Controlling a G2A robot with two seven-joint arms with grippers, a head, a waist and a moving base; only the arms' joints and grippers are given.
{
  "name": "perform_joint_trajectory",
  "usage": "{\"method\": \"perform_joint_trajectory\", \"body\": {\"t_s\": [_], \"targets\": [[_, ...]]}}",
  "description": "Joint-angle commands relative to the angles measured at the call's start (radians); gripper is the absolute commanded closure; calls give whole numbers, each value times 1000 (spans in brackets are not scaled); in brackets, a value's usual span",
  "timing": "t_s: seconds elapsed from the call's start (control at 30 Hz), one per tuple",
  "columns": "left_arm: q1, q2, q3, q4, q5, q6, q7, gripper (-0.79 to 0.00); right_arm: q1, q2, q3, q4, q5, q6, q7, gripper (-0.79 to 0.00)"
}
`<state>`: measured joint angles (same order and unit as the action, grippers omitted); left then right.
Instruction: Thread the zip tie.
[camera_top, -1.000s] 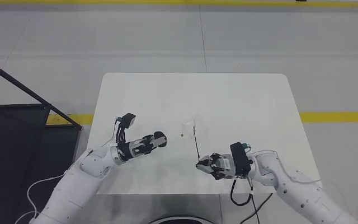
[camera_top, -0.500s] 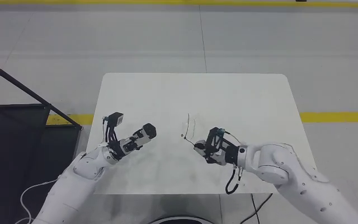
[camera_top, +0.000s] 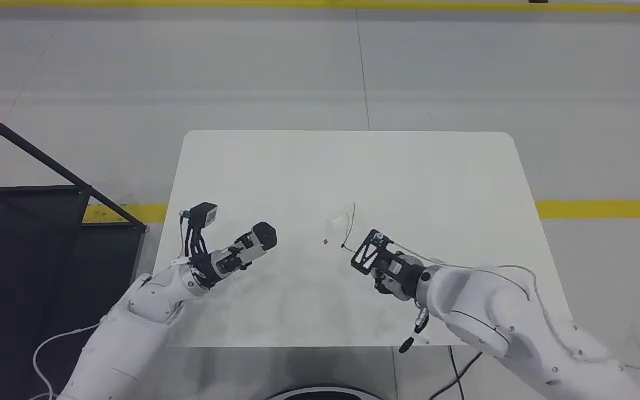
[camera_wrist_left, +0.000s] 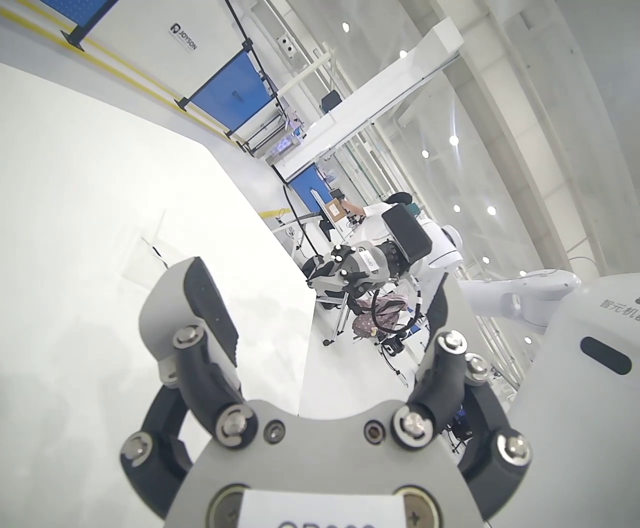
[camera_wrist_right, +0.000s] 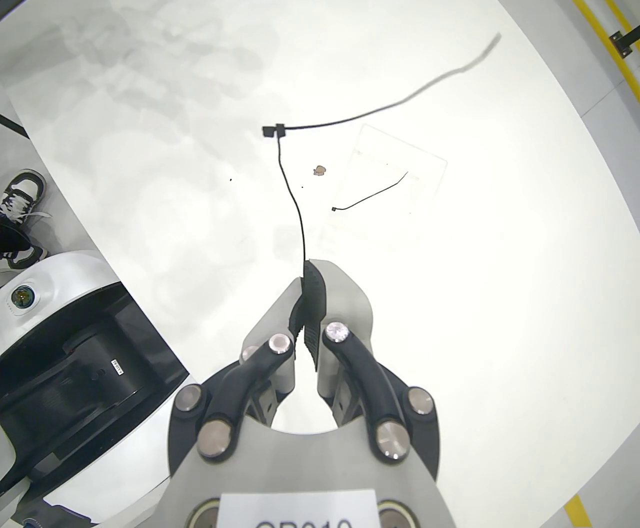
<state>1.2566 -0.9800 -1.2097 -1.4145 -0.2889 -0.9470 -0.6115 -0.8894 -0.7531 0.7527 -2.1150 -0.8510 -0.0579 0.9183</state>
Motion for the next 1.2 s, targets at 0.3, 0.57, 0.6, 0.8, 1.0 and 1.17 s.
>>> {"method": "perform_joint_trajectory", "body": {"t_s": [0.3, 0.57, 0.6, 0.8, 1.0, 1.17], "targets": [[0, 0, 0, 0, 0, 0, 0, -785, 4, -8, -20, -8, -78, 37, 91, 0], [0, 0, 0, 0, 0, 0, 0, -785, 181, -109, -194, -13, -310, 234, 564, 0], [0, 0, 0, 0, 0, 0, 0, -785, 211, -128, -219, 4, -322, 242, 604, 0], [0, 0, 0, 0, 0, 0, 0, -785, 366, -247, -374, 165, -308, 246, 618, 0], [0, 0, 0, 0, 0, 0, 0, -785, 500, -358, -504, 351, -251, 305, 618, 0], [0, 0, 0, 0, 0, 0, 0, -785, 594, -436, -583, 482, -179, 342, 618, 0]]}}
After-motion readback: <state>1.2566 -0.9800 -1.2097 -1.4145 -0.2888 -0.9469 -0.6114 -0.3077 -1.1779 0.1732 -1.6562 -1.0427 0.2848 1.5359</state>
